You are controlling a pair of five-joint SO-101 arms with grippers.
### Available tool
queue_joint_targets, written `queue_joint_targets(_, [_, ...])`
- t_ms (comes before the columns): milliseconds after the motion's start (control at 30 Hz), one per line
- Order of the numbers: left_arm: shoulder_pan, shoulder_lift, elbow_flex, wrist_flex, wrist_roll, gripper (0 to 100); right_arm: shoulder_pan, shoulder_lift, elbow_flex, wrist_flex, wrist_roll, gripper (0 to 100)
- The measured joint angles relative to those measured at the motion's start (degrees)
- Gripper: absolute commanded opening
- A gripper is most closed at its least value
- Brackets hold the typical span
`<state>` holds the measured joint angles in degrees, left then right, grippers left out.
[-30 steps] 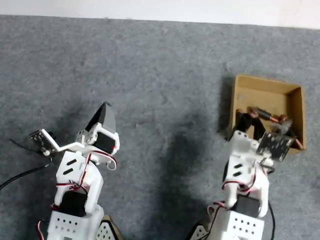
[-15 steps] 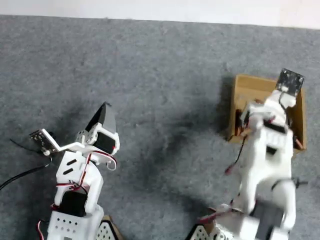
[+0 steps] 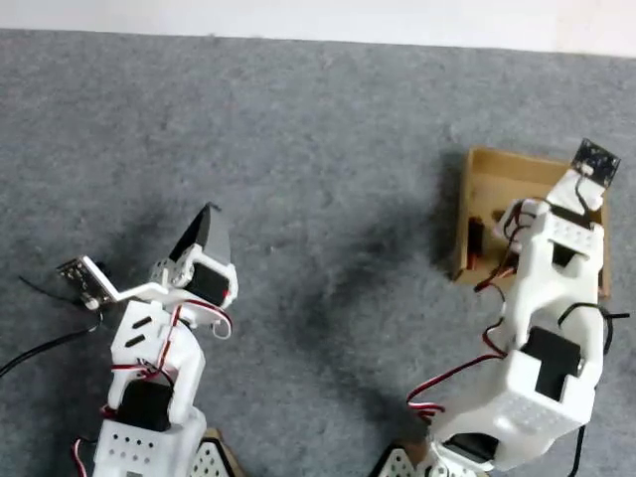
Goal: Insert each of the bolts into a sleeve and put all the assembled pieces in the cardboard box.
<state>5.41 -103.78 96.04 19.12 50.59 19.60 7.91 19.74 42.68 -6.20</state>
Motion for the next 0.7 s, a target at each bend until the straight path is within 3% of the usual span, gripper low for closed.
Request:
queue_joint_targets(233, [0.0,0.0,0.0,1.0,-0.5,1,-3.9,-10.2,2.8,2.1,-1.2,24.5])
queue_joint_targets(400, [0.0,0.0,0.0,2.4,-7.2,1,-10.3,-25.4,15.2,1.7,-3.1,24.5])
queue_joint_targets(700, [0.0,0.0,0.0,8.3,-19.5,1,-20.0,-53.6,46.0,-14.1,-3.2,24.5])
